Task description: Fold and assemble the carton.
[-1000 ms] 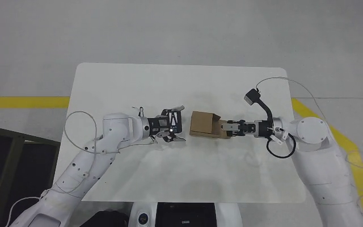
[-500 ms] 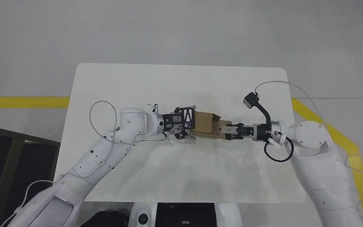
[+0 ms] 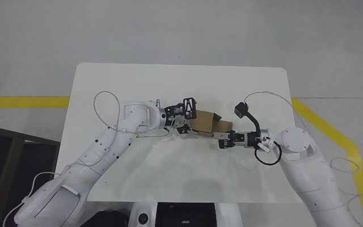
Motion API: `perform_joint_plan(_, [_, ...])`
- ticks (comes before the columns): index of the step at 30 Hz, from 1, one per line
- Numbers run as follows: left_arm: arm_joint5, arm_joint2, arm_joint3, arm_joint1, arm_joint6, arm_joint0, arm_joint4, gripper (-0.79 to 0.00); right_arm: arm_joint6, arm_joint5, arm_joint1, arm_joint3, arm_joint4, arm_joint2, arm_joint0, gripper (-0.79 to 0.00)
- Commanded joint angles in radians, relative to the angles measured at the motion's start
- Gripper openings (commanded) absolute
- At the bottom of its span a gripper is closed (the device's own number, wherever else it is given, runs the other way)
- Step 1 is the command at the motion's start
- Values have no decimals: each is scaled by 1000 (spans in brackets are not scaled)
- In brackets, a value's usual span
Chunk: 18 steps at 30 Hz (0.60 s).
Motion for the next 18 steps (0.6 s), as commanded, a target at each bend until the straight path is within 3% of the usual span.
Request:
perform_joint_plan(1, [-11,-1,6,-1,1,-2,-4,0,-11,-15,-4,26,7,-14,16,0])
perform_joint_plan(18, [-68,-51,20,13,3,17,19,0,14,-128,-58,232,81,-194,229,0])
